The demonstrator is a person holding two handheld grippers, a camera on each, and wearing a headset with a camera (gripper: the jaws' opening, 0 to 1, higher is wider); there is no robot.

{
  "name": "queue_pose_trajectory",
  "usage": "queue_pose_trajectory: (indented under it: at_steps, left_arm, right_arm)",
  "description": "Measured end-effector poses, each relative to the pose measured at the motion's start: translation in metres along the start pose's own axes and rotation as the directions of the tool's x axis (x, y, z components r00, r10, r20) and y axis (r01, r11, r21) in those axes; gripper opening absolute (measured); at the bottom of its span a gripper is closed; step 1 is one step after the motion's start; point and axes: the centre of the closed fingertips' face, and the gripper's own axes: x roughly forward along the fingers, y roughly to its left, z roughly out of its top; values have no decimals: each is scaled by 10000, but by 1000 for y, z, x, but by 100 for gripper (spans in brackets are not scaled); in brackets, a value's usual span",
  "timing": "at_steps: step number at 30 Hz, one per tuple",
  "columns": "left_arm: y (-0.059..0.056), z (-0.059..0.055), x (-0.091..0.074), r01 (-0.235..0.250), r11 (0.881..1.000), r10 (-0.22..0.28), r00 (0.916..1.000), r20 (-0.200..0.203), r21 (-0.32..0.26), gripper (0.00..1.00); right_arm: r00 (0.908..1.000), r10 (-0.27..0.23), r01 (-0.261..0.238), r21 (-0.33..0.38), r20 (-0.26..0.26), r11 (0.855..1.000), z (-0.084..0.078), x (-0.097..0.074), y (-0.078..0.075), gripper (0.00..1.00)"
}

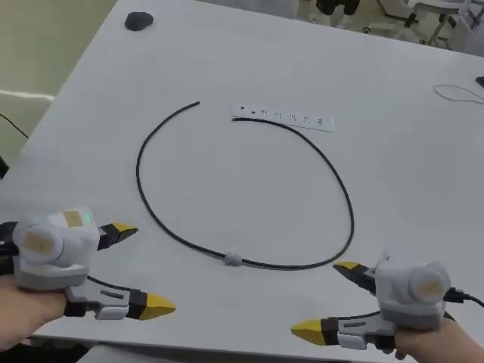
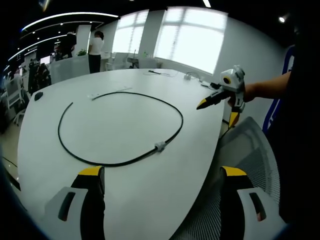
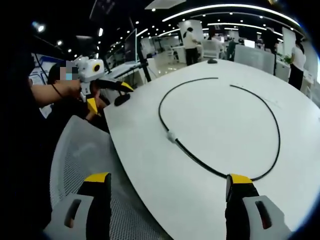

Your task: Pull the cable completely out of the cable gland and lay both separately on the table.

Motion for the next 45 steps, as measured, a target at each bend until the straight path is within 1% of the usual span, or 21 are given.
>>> queue_pose_trajectory:
  at_steps: [2, 5, 7, 10, 14, 16, 19, 22, 27, 32, 36, 37, 39, 40, 42, 45]
  left_arm:
    - [0, 2, 0, 97, 9999, -96, 9999, 79, -34, 95]
    - [1, 1, 0, 136, 9999, -137, 9999, 78, 85, 96]
    - [0, -1, 1, 233, 9997, -233, 9997, 13, 119, 95]
    - [0, -4, 1, 286, 9995, -284, 9994, -183, 147, 95]
    - [1, -5, 3, 218, 9997, -216, 9995, -215, 98, 95]
    - [-1, -6, 4, 188, 9998, -189, 9995, -241, -48, 95]
    - [-2, -5, 7, 176, 9998, -176, 9996, -224, -12, 94]
    - [-5, -5, 9, 292, 9996, -292, 9994, -167, 38, 92]
    - [-4, -8, 12, 250, 9997, -251, 9994, -224, -50, 92]
    - [-4, -11, 12, 193, 9998, -192, 9994, -271, 53, 92]
    - [-4, -15, 13, 182, 9998, -181, 9993, -326, 6, 92]
    - [-4, -15, 13, 172, 9999, -171, 9993, -330, 3, 92]
    - [-3, -17, 13, 106, 9999, -109, 9993, -363, -89, 93]
    - [-3, -17, 13, 88, 9999, -91, 9994, -329, -81, 94]
    - [-3, -17, 13, 118, 9999, -121, 9995, -275, -120, 93]
    - [-3, -17, 14, 130, 9999, -132, 9997, -196, -102, 93]
  right_arm:
    - [10000, 5, -5, -63, 5, 10000, 3, 1, 0, 96]
    - [10000, -26, 27, -91, 65, 10000, 6, 3, 0, 97]
    - [9999, 1, 0, -93, 109, 10000, 9, 5, 0, 97]
    - [10000, 64, -62, -305, 63, 9995, 14, 9, -2, 97]
    - [9995, 214, -204, -452, 218, 9988, 25, 15, -3, 96]
    - [9992, 358, -347, -588, 180, 9977, 30, 19, -1, 96]
    - [9987, 501, -492, -876, 83, 9949, 36, 26, 0, 95]
    - [9985, 539, -535, -1028, 6, 9933, 41, 33, -2, 92]
    - [9984, 570, -573, -1245, -57, 9906, 51, 42, -2, 90]
    - [9973, 656, -701, -1656, -323, 9837, 59, 56, -5, 85]
    - [9958, 682, -784, -1860, -607, 9794, 60, 69, -7, 78]
    - [9955, 688, -799, -1887, -646, 9788, 60, 70, -7, 77]
    - [9936, 703, -872, -2046, -886, 9750, 58, 77, -8, 74]
    - [9929, 713, -897, -2061, -950, 9744, 58, 80, -8, 73]
    - [9914, 775, -985, -2117, -1054, 9724, 58, 85, -7, 72]
    - [9874, 807, -1114, -2365, -1360, 9652, 56, 94, -8, 68]
